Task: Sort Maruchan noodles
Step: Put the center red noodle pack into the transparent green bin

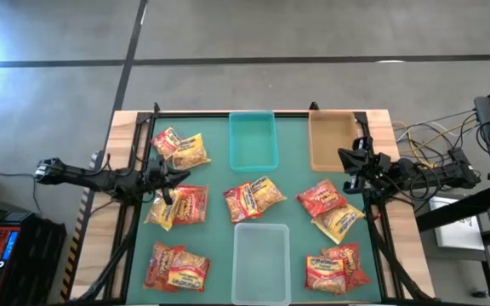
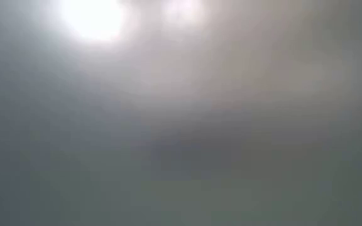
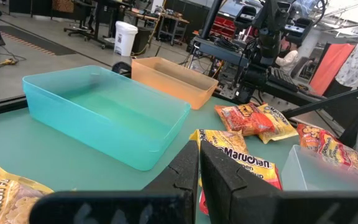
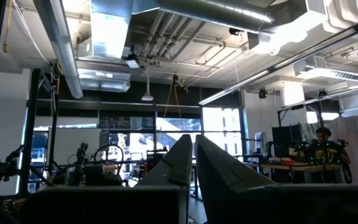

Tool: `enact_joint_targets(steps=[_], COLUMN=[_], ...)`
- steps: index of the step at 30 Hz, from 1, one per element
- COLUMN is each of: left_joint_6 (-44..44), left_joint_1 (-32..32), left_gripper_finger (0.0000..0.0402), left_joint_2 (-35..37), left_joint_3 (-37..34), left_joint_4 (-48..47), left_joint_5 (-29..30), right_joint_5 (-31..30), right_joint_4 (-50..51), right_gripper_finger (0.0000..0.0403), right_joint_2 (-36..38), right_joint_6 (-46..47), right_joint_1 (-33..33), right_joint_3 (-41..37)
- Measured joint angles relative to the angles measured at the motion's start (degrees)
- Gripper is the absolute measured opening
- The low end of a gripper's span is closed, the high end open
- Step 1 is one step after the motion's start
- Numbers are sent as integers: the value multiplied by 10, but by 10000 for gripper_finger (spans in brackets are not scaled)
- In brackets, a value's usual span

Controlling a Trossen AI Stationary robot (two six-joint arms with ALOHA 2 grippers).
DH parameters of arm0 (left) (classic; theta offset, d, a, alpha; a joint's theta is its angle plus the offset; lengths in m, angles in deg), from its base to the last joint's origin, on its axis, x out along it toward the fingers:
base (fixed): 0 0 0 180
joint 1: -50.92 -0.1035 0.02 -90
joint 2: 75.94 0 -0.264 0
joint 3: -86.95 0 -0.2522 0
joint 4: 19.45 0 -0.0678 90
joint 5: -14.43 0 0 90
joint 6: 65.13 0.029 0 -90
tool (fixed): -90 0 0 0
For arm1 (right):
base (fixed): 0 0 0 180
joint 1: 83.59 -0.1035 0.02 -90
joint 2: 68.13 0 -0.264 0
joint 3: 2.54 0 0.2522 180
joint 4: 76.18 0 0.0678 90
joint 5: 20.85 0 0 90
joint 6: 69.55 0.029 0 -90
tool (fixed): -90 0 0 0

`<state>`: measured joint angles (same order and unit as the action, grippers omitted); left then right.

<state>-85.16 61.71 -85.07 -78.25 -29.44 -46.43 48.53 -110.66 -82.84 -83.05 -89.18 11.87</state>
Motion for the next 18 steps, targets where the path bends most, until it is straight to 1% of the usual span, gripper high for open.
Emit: enact_joint_targets(steps=[7,11,18], left_joint_6=[0,0,0], left_joint_1=[0,0,0], left_gripper_finger=[0,0,0], left_joint_2=[0,0,0], left_joint_3=[0,0,0], left_joint_4=[0,0,0], left_joint_5=[0,0,0], right_joint_5=[0,0,0], right_joint_4=[-2,-2,-3], right_gripper_finger=[13,13,13], right_joint_2=[0,0,0], right_joint_6=[-23,24,145], right_joint_1=[0,0,0], right_joint_3=[0,0,0])
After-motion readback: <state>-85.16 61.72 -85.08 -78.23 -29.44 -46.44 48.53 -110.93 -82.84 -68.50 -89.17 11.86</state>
